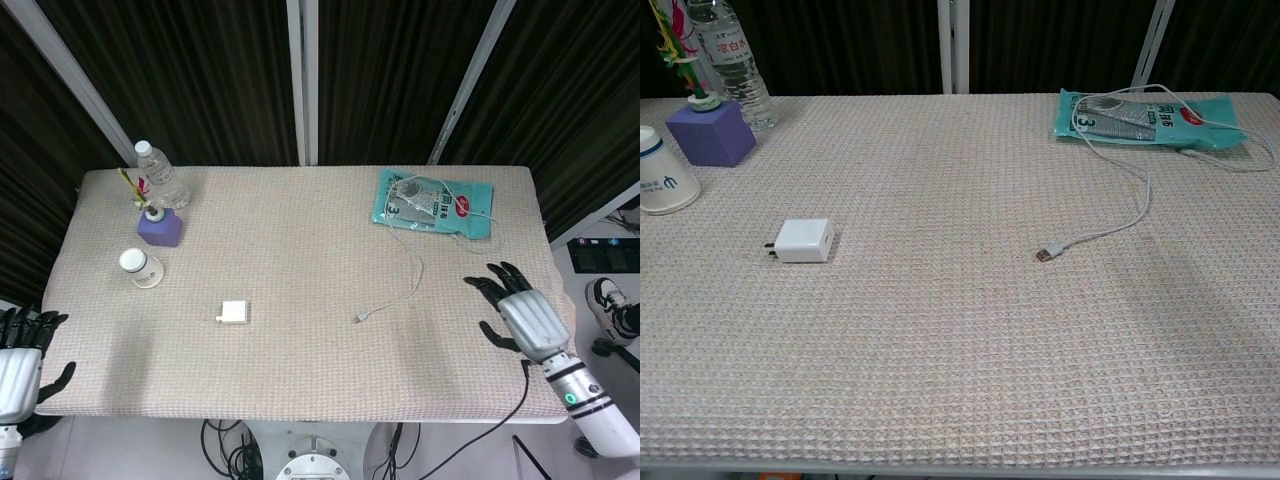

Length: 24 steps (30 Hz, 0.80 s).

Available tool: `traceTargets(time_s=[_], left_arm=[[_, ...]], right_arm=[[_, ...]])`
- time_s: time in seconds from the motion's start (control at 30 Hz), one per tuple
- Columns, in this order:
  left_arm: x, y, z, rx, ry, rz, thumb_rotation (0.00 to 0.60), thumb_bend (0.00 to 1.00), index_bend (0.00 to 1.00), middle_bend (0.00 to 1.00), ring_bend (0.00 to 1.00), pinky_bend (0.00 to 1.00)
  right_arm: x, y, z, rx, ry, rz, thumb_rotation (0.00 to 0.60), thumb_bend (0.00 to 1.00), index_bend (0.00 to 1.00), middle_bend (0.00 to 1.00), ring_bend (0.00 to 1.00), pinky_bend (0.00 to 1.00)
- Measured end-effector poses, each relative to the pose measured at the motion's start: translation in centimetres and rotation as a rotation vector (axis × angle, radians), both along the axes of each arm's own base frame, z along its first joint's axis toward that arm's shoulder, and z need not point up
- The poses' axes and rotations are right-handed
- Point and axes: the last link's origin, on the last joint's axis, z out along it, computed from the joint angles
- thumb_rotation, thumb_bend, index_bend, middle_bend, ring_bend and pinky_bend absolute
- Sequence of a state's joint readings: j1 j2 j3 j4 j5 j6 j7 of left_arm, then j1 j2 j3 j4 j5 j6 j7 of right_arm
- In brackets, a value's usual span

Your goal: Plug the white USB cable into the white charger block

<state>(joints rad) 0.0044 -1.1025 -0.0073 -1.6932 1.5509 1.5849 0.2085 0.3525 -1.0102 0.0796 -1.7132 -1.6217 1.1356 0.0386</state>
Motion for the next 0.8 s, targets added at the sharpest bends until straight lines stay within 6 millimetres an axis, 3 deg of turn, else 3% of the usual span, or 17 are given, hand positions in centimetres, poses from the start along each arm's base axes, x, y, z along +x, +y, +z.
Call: traceTargets(time_s=[0.13, 0.3, 0.6, 0.8], left_arm=[[0.3, 0.2, -0.4, -0.009, -0.012, -0.011, 0.600, 0.24, 0.21, 0.17, 0.02, 0.03], [0.0, 0.2, -0.5, -0.011, -0.017, -0.003, 0.600, 0.24, 0.21, 0.17, 0.02, 0.03], [-0.7, 0.5, -0.9, -0.026, -0.027, 0.019, 0.600, 0.24, 0.21, 0.17, 0.02, 0.02], [-1.2, 0.5, -1.1, -0.031, -0.039, 0.028, 0.600, 0.24, 0.21, 0.17, 0.02, 0.02]], right_arm=[[3.6, -3.0, -3.8, 0.119, 0.059, 0.098, 0.600, 0.32, 0.30, 0.32, 0.07, 0.05], [7.6, -5.3, -8.7, 0.188, 0.101, 0.191, 0.600, 0.27, 0.31, 0.34, 0.08, 0.06], [10.4, -6.5, -16.1, 0.166, 0.238, 0.262, 0.600, 0.24, 0.38, 0.37, 0.10, 0.06], [10.2, -6.8, -18.3, 0.141, 0.255, 0.237, 0.600, 0.22, 0.44, 0.38, 0.11, 0.06]])
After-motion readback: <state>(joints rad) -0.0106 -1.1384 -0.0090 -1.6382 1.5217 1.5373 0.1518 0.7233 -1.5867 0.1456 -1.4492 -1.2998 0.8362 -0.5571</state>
